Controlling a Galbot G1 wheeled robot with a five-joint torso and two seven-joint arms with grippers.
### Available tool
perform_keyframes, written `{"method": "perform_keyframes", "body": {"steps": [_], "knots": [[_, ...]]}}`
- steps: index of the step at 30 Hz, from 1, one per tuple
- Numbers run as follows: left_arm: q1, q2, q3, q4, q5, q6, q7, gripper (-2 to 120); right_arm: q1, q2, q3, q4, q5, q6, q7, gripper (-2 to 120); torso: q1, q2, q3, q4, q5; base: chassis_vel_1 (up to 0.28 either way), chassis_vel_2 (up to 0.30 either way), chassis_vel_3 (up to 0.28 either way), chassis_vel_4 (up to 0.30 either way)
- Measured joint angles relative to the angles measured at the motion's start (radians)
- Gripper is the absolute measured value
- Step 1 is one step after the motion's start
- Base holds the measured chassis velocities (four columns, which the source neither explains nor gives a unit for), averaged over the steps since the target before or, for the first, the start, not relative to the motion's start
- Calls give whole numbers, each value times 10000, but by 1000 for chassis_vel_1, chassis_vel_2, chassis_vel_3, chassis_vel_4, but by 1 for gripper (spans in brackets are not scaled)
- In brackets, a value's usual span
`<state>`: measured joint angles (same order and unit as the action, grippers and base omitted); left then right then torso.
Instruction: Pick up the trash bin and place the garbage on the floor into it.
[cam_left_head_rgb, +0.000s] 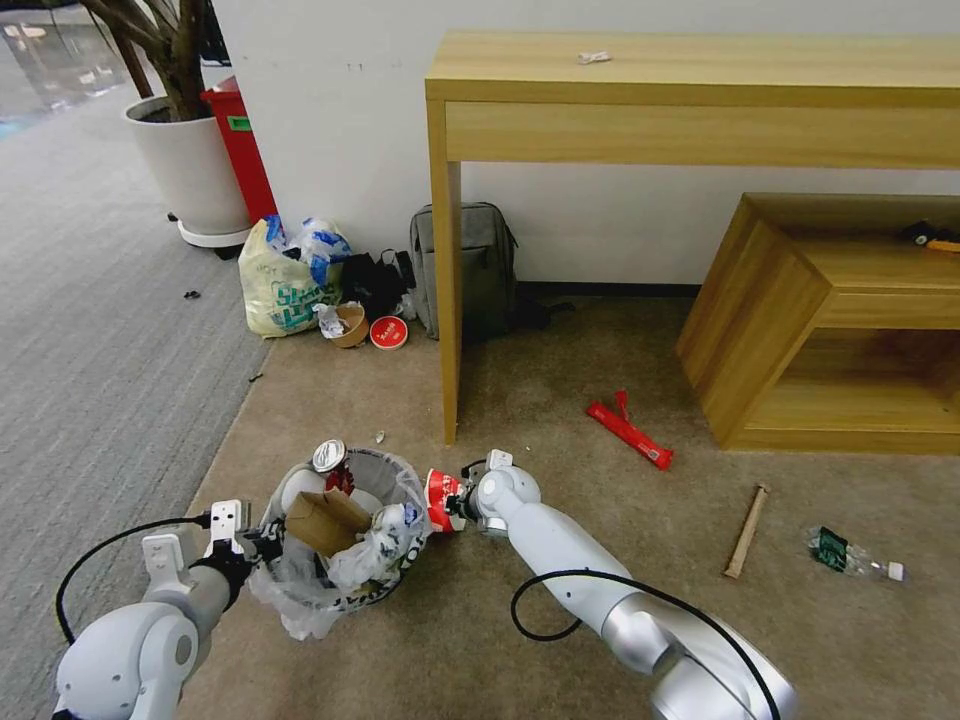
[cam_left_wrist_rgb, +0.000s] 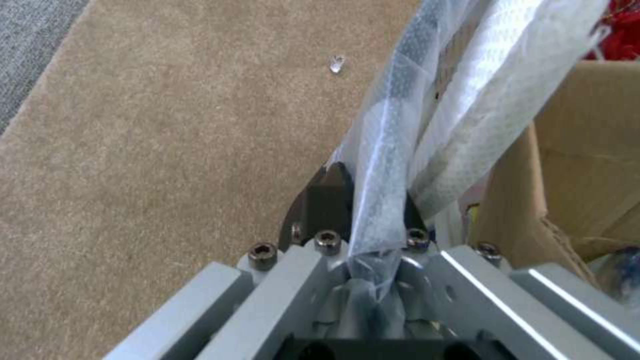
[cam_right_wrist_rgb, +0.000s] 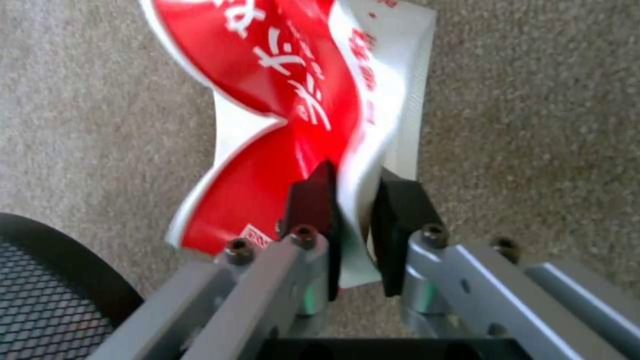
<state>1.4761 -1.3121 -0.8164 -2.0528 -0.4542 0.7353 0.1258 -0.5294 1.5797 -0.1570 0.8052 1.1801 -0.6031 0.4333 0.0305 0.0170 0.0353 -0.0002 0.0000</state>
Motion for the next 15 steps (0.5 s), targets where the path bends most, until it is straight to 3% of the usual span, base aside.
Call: {"method": "perform_keyframes", "body": {"steps": [4, 11, 15], "knots": [[5, 5, 17, -1, 3, 0, 0, 0, -153, -192, 64, 313, -529, 108, -78, 2, 0, -1, 2, 4, 2, 0, 0, 0, 0], [4, 22, 28, 3, 0, 0, 14, 0, -566, -1007, 358, 1540, -1308, 306, -175, 2, 1, -1, 2, 0, 2, 0, 0, 0, 0], [5, 36, 32, 35, -5, -1, 30, 0, -968, -1660, 620, 2826, -1455, 281, -282, 2, 0, -1, 2, -1, 2, 0, 0, 0, 0]]}}
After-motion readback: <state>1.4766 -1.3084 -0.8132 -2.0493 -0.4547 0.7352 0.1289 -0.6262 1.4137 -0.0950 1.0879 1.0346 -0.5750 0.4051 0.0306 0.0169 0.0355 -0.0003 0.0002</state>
